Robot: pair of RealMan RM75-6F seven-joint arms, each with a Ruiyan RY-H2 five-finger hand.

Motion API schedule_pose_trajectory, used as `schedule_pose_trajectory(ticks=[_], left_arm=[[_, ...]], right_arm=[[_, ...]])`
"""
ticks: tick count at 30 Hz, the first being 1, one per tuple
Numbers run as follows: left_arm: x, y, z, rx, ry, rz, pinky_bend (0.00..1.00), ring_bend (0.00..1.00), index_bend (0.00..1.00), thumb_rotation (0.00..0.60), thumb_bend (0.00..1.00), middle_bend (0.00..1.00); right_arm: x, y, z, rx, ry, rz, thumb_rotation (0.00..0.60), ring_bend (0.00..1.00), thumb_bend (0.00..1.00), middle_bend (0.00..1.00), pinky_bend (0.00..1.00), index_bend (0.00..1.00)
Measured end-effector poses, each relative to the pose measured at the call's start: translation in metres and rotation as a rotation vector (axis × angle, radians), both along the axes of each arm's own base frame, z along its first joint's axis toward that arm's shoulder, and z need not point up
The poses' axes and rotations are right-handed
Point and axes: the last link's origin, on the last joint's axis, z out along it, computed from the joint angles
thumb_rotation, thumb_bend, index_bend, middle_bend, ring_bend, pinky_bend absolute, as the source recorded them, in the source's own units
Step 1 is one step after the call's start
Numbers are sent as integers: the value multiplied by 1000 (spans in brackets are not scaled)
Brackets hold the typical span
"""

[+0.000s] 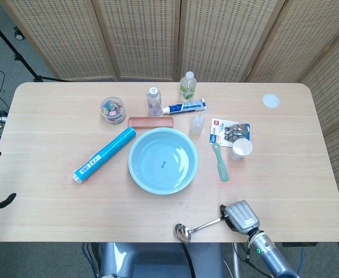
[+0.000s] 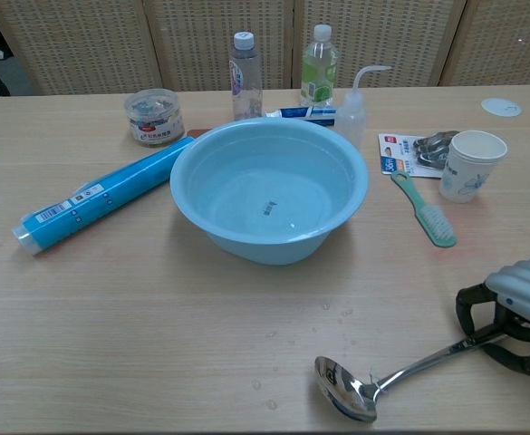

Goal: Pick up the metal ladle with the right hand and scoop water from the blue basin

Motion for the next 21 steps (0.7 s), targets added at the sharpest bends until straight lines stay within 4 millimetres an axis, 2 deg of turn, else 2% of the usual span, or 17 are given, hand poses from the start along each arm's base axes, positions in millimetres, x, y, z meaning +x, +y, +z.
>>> schedule_pose_trajectory(ticks=[9,21], left_arm=[[0,-1,0,-2,-1,-3,0,0,0,600,159,0],[1,-1,-1,-5,-1,-6,0,0,0,600,159,0]], right_arm=[[2,-1,9,-13,-99,-9,600,1000,1000,968,1000,781],[-1,-4,37,-101,-209,-2,600,1000,1000,968,1000,789]])
